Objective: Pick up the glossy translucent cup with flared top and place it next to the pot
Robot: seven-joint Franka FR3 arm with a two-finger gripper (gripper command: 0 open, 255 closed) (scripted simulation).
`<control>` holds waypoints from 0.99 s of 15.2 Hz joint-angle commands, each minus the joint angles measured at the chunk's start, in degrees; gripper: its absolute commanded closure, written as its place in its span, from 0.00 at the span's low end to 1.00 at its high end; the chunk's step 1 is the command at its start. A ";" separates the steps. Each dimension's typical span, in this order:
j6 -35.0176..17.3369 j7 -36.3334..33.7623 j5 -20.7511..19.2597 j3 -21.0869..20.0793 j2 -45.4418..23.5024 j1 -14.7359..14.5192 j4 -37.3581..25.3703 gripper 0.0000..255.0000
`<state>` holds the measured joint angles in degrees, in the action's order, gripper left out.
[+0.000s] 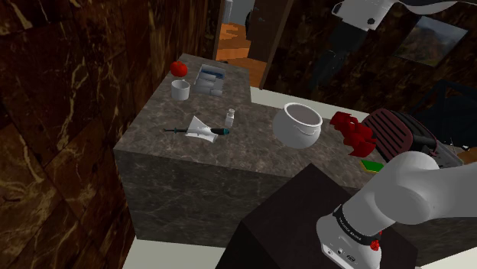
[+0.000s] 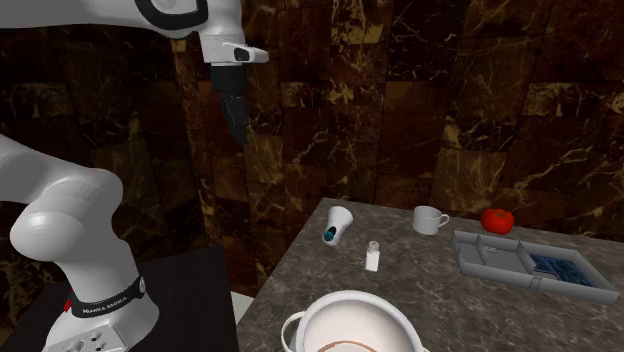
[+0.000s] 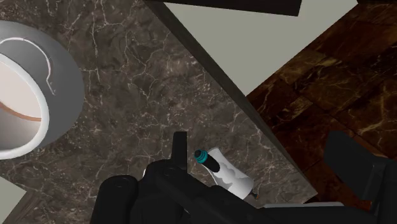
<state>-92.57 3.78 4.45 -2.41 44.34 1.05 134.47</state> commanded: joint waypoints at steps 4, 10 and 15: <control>-5.49 0.55 -0.42 -1.09 -4.40 -0.39 1.43 0.00; -16.04 1.15 -1.78 -3.28 -14.85 -0.88 2.25 0.00; -23.99 0.93 -3.80 -5.08 -24.87 -0.99 0.84 0.00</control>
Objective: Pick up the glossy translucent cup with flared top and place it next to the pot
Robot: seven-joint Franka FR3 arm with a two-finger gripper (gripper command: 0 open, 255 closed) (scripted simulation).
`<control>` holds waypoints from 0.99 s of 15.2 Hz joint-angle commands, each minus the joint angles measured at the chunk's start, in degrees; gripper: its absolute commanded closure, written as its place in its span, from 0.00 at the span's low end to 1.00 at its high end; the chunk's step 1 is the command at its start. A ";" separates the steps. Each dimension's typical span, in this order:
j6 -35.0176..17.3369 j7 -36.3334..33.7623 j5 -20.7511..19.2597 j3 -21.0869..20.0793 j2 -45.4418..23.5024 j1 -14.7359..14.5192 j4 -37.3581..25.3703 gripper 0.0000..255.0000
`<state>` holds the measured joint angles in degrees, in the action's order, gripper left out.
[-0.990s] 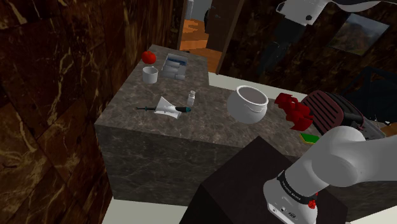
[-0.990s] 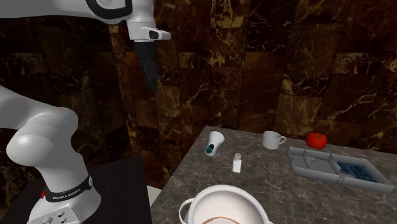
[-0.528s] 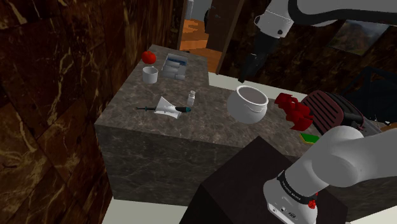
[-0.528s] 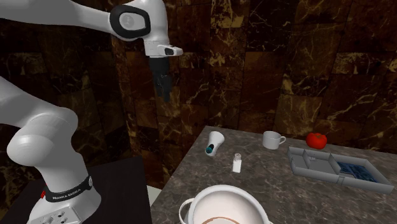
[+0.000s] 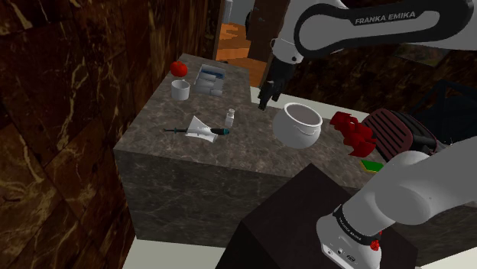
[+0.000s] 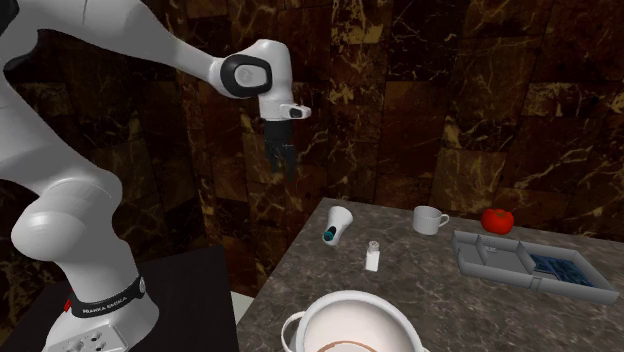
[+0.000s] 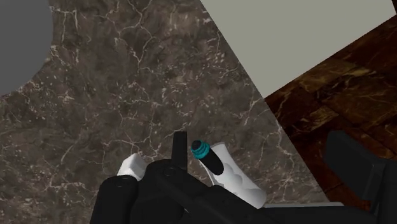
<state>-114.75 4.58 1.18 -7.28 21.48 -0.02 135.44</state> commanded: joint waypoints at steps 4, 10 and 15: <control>-7.28 -0.65 -3.01 -1.55 -10.60 0.12 -2.60 0.00; -13.55 -2.87 -8.32 -2.82 -24.05 -0.19 -8.51 0.00; -16.76 -5.03 -13.46 -2.68 -35.44 -1.41 -15.41 0.00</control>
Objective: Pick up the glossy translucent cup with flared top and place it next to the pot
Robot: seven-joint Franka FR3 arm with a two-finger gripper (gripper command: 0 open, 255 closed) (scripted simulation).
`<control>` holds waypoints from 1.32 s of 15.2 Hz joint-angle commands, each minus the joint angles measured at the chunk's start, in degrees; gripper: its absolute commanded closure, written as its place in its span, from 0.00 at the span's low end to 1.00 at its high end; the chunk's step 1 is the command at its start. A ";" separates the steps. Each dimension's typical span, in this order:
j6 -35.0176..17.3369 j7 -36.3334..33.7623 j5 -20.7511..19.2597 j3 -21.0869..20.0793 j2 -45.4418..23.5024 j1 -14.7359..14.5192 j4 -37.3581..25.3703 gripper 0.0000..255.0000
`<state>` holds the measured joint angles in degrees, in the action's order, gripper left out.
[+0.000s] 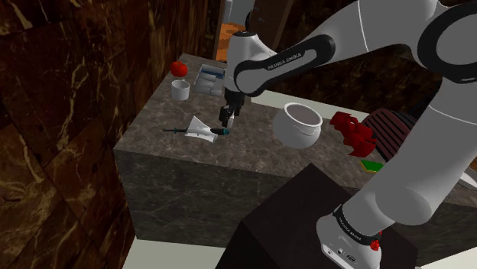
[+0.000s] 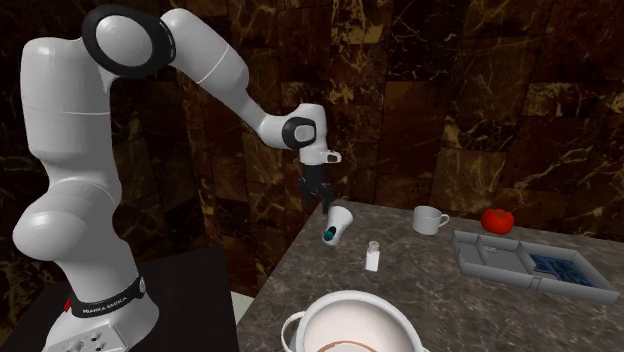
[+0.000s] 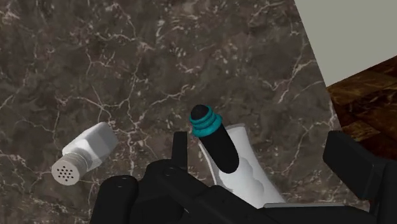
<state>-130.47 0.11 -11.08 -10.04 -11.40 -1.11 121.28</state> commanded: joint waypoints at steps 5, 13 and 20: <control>-2.51 -2.04 -5.73 1.15 -13.96 -2.38 -9.90 0.00; -5.95 -2.97 -8.14 2.49 -21.23 -3.32 -13.30 0.00; -6.79 -3.14 -8.43 2.71 -22.09 -3.35 -13.33 0.00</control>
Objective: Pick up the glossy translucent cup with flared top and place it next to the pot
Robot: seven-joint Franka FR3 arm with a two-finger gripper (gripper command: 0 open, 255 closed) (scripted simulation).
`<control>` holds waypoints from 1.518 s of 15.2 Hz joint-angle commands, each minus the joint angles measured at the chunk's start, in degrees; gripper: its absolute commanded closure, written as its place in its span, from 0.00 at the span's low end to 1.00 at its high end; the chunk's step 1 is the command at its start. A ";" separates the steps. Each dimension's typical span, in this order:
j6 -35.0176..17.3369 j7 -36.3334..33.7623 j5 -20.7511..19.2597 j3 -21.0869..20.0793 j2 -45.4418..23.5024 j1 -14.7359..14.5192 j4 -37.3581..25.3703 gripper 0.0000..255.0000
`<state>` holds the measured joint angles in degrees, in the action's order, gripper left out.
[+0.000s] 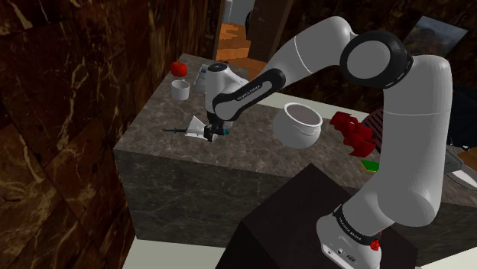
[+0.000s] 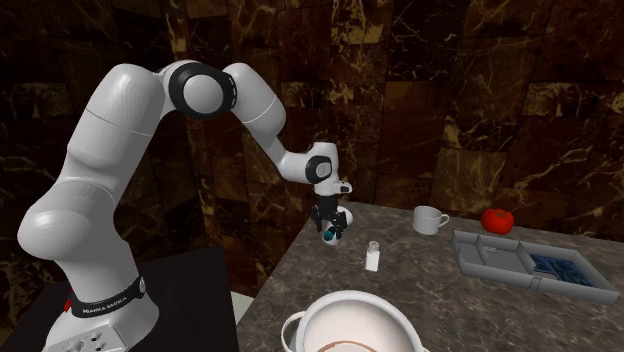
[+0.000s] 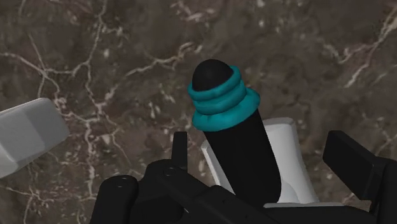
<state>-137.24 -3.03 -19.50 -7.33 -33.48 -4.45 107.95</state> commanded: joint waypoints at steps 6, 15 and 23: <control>0.01 -0.01 0.01 -0.01 0.03 -0.01 0.02 1.00; 1.49 0.55 0.55 -0.38 1.74 0.24 0.20 1.00; 5.73 2.05 2.05 -1.27 6.09 0.79 0.18 1.00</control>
<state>-132.02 -1.19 -17.64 -8.50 -28.00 -3.75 108.07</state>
